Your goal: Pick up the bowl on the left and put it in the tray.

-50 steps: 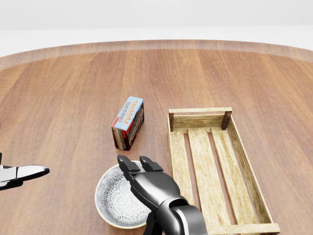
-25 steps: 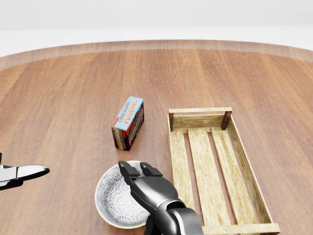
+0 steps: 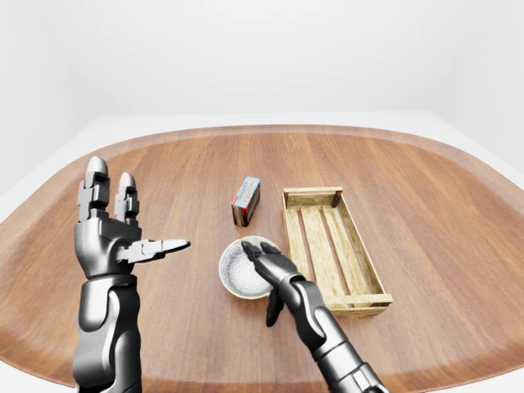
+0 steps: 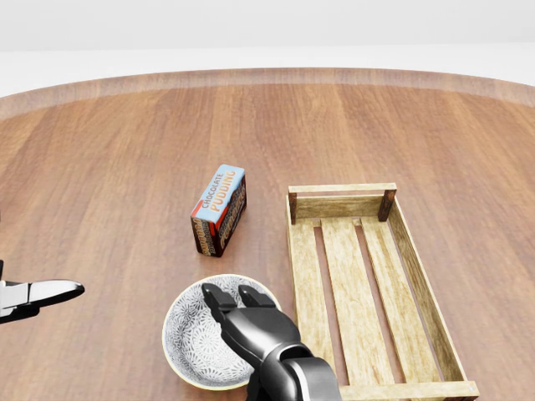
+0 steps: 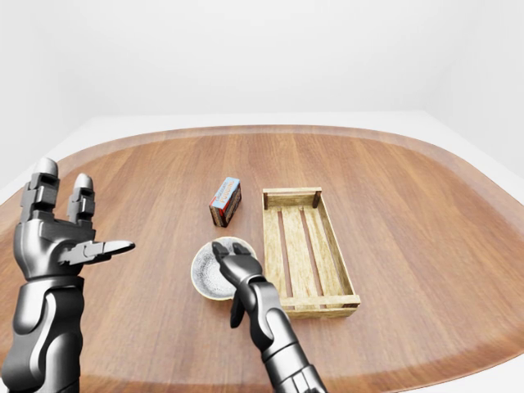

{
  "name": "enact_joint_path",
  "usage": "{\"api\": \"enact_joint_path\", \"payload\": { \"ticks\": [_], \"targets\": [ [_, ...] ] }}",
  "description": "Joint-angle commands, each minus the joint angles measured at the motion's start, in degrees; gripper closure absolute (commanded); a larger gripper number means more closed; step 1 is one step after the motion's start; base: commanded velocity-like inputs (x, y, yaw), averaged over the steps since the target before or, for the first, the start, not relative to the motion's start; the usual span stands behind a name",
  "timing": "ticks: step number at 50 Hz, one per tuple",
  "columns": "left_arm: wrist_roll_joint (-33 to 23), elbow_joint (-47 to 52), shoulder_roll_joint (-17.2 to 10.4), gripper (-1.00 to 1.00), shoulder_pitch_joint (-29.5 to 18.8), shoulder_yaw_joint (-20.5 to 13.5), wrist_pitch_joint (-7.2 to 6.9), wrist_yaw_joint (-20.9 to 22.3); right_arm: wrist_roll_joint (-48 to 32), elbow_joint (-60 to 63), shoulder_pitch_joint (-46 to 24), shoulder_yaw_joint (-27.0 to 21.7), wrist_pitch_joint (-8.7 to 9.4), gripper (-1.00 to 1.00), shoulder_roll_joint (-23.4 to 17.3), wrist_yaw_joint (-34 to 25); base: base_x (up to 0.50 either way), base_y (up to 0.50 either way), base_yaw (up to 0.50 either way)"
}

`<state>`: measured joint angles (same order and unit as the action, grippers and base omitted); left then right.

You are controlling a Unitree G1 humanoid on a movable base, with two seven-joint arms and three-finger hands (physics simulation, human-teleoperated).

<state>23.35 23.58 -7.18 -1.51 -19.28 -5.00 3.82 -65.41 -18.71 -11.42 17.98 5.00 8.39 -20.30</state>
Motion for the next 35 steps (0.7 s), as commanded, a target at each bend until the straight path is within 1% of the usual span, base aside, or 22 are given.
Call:
{"api": "enact_joint_path", "payload": {
  "ticks": [1, 17, 27, 35],
  "targets": [
    [0.1, -0.3, -0.1, -1.0, -0.1, 0.0, 0.0, 0.0, 0.4, -2.3, -0.9, -0.6, 0.0, -1.0, 0.0, 0.8, 0.0, 0.0, 0.0],
    [0.3, -0.4, -0.1, -1.0, -0.1, 0.0, 0.0, 0.0, 2.4, -8.8, -3.0, -1.1, 0.0, -1.0, 0.7, 3.4, 0.0, 0.0, 0.0],
    [0.1, -0.3, 0.0, -1.0, 0.0, 0.2, 0.0, 0.0, 4.0, -12.0, -3.9, -2.1, 0.0, -1.0, 0.4, 5.1, 0.0, 0.0, 0.0],
    [0.1, -0.3, 0.0, -1.0, 0.0, 0.2, 0.0, 0.0, 3.4, -12.3, -4.3, -1.4, 0.0, -1.0, 0.8, 4.5, 0.0, 0.0, 0.0]
  ]
}}
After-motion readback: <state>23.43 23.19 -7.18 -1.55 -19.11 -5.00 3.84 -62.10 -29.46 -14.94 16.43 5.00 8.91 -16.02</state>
